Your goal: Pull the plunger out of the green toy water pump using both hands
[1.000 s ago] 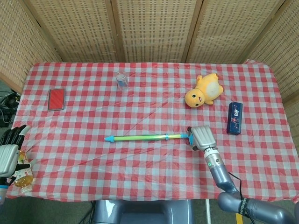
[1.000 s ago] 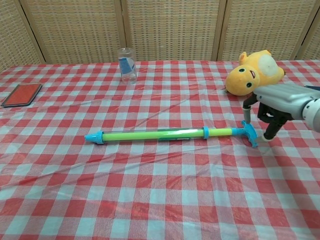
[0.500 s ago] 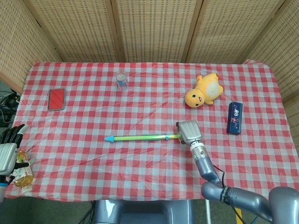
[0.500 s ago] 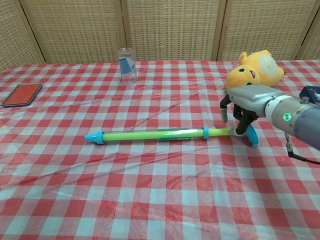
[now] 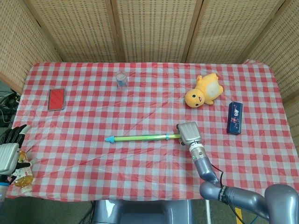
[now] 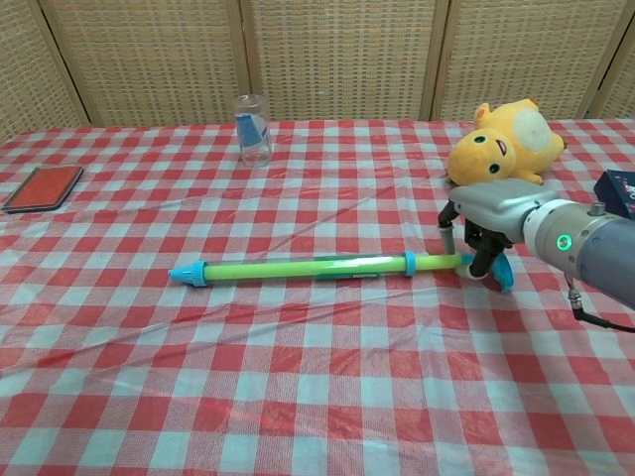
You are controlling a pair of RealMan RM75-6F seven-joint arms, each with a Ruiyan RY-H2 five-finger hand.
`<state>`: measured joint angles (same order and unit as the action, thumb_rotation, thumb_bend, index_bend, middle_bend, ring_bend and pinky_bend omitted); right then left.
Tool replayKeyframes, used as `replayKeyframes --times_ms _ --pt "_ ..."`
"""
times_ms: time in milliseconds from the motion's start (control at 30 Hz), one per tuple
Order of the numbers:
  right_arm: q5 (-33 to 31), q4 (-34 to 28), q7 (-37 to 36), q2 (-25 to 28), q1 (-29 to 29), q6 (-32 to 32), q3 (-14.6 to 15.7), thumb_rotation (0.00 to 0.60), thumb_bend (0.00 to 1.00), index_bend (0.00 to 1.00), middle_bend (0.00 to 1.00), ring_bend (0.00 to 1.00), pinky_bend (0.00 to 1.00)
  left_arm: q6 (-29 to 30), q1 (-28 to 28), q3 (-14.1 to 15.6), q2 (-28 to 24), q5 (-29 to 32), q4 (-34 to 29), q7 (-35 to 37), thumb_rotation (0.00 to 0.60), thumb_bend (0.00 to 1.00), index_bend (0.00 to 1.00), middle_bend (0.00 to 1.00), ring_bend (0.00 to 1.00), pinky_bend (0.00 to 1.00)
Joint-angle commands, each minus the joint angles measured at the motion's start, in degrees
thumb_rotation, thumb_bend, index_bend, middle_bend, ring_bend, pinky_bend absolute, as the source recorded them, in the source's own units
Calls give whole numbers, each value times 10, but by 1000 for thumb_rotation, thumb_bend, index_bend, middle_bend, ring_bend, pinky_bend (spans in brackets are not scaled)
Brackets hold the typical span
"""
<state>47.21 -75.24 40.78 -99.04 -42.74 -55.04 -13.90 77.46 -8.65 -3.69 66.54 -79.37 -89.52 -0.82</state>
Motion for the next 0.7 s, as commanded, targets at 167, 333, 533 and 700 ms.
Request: replayKeyframes --times_ms 167,333,533,700 --pt "-18 11 -3 -2 -1 6 13 600 505 648 1000 999 663 2 0 0 0 -1 -2 -1 600 0 35 0 0 0" --pt "-28 0 -4 10 -2 8 17 600 504 688 1000 1000 663 0 -2 1 1 0 -5 -8 600 0 44 0 0 0" --pt "-24 -15 -23 24 -1 7 18 600 505 726 1000 1000 663 0 -4 -4 2 7 -9 -13 600 0 44 0 0 0" --pt "-28 -36 -23 42 -7 -1 8 600 506 743 1000 1000 663 -4 -7 -5 3 10 -14 -18 600 0 47 0 0 0"
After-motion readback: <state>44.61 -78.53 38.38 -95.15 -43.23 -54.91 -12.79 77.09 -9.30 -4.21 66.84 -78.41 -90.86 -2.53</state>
